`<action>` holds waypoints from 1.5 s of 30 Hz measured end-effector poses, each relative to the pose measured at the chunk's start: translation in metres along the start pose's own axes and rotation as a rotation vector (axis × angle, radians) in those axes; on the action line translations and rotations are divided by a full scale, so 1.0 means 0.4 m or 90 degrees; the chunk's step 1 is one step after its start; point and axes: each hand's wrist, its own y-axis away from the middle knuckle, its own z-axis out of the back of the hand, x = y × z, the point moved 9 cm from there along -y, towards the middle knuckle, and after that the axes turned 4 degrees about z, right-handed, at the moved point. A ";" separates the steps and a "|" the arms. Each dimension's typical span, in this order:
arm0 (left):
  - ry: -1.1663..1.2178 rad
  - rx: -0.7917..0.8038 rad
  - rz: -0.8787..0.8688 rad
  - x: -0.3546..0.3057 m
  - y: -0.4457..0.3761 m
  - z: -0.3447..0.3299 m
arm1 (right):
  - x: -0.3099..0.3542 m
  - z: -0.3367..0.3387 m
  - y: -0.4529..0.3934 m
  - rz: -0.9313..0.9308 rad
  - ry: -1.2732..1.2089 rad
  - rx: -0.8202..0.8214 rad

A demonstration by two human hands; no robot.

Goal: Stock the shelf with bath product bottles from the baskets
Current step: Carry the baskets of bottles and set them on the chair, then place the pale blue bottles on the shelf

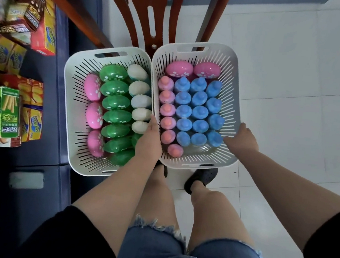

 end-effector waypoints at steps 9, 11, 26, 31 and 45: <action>-0.009 0.001 -0.015 0.079 0.047 0.129 | 0.085 0.018 0.049 0.021 0.021 -0.012; 0.015 -0.021 0.017 0.115 0.076 0.174 | 0.128 0.028 0.070 0.049 0.029 -0.003; 0.135 -0.210 0.151 0.203 0.368 0.361 | 0.479 0.088 0.346 0.530 0.116 0.029; 0.109 -0.229 0.169 0.192 0.405 0.401 | 0.521 0.106 0.403 0.601 0.170 0.008; -0.084 -0.196 0.041 0.155 0.294 0.543 | 0.661 0.082 0.419 0.576 0.283 -0.042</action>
